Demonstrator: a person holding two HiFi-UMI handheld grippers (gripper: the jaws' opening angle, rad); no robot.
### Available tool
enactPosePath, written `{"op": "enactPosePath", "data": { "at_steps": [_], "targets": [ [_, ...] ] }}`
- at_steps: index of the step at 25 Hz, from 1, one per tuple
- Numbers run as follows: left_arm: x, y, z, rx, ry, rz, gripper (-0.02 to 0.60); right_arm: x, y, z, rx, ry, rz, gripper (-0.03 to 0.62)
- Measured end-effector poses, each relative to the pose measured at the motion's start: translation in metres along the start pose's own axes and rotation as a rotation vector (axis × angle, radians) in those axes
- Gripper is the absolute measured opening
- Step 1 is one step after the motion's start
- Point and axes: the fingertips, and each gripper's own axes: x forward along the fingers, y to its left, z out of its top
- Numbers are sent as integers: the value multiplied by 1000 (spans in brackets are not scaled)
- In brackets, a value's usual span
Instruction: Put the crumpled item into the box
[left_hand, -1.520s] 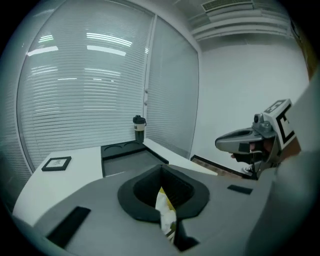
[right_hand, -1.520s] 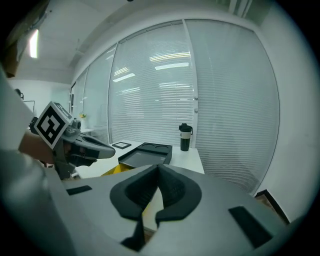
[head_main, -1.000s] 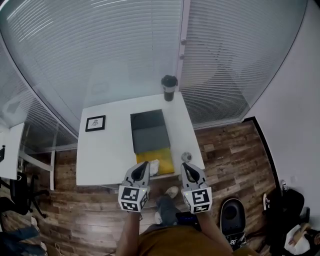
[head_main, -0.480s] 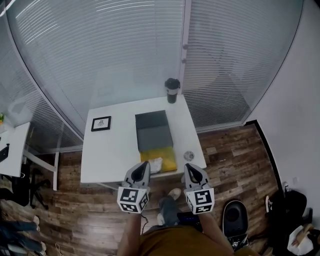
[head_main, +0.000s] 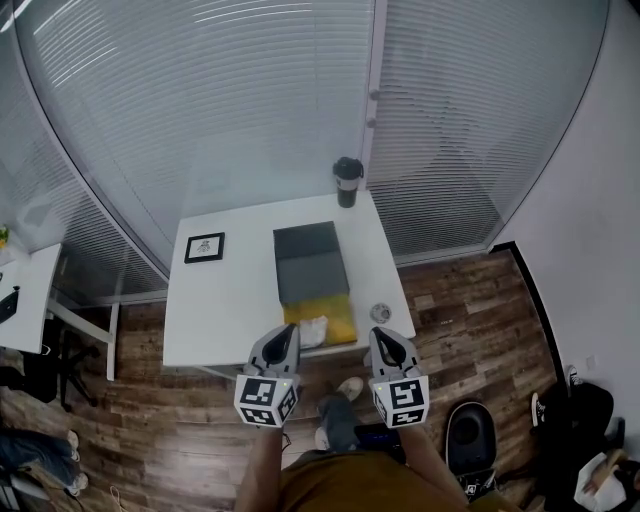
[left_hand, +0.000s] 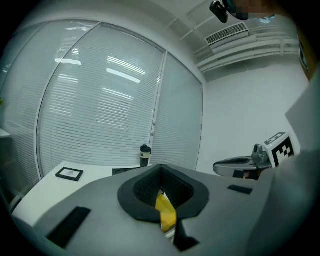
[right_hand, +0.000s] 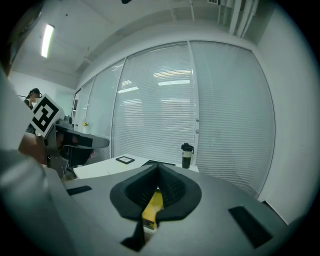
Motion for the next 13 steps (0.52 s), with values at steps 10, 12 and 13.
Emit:
{"op": "enactPosePath", "data": {
  "at_steps": [10,12,13],
  "targets": [
    [3,6,-2,-13,3,4,23,5,1,-3,-5,14,8,12],
    [4,6,-2,-13,3,4,23,6,0,-4,-4,19,8,12],
    [5,6,-2,-13,4,4,23,6,-1,-5,-4,21,8,12]
  ]
}}
